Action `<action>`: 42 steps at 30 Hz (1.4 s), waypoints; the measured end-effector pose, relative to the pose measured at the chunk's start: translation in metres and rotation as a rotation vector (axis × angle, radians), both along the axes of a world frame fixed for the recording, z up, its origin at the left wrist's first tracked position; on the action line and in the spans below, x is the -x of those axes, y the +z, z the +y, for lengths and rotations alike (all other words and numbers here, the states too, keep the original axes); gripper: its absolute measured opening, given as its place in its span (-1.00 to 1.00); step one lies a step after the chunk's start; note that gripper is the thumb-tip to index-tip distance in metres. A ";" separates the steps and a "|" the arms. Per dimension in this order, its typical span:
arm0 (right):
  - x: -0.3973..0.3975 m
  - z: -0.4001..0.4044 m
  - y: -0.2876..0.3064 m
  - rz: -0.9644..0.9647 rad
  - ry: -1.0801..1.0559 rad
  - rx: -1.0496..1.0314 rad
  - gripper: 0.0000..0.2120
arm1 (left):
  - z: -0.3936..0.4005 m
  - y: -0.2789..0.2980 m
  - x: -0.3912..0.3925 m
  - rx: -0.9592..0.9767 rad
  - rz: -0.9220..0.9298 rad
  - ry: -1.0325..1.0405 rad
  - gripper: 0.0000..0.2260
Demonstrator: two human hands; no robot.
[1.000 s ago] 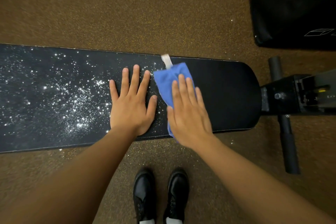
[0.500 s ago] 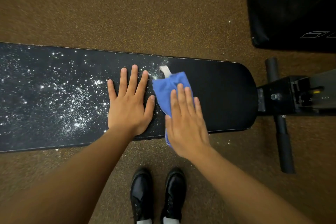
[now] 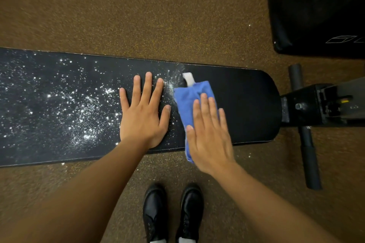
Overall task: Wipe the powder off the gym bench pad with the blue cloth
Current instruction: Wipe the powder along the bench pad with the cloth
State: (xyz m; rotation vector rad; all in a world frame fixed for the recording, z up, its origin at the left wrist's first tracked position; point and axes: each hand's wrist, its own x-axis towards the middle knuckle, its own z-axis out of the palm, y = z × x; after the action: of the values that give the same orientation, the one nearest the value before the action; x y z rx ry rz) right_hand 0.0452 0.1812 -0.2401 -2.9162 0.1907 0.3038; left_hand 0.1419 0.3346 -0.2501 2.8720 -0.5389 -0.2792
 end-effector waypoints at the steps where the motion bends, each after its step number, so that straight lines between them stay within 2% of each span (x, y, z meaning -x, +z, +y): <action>1: -0.002 -0.006 -0.001 -0.007 -0.037 0.022 -0.41 | 0.000 0.000 0.001 -0.002 -0.003 0.002 -0.40; 7: -0.089 0.007 -0.002 -0.031 -0.327 0.026 -0.39 | -0.001 -0.001 0.001 -0.025 0.005 -0.001 -0.41; 13: -0.037 0.013 0.000 -0.039 -0.035 0.037 -0.38 | -0.001 0.000 -0.001 0.013 -0.001 0.001 -0.40; 17: -0.047 -0.018 0.000 -0.010 -0.126 0.075 -0.37 | 0.000 0.000 0.001 -0.014 0.003 -0.004 -0.40; 21: -0.087 -0.005 -0.001 -0.016 -0.235 0.085 -0.37 | -0.001 -0.001 0.000 -0.015 -0.001 -0.004 -0.41; 26: -0.041 0.008 0.002 -0.027 -0.016 0.070 -0.38 | -0.001 -0.001 -0.001 -0.013 0.006 -0.007 -0.40; 28: -0.021 -0.008 0.002 -0.011 -0.003 0.057 -0.38 | -0.001 0.001 -0.001 -0.005 0.010 -0.005 -0.40; 30: -0.025 -0.023 0.001 -0.002 -0.082 0.086 -0.37 | 0.000 0.001 0.000 -0.001 0.010 -0.004 -0.40; 34: -0.083 -0.015 0.000 -0.020 -0.268 0.085 -0.37 | 0.000 0.001 0.000 0.000 0.010 -0.003 -0.41; 36: -0.089 0.000 -0.001 -0.029 -0.231 0.072 -0.37 | -0.001 0.001 0.000 -0.004 0.009 -0.005 -0.40; 40: -0.036 0.006 0.001 -0.036 0.008 0.046 -0.38 | -0.001 0.001 -0.001 0.003 0.015 -0.002 -0.40; 42: -0.025 -0.012 -0.002 -0.030 0.018 0.041 -0.38 | 0.000 0.001 0.000 -0.004 0.013 0.000 -0.40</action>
State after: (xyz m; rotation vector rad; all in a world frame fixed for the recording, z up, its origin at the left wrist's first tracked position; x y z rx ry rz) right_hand 0.0704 0.1691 -0.2418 -2.9626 0.1675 0.2617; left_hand 0.1420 0.3342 -0.2490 2.8721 -0.5371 -0.2997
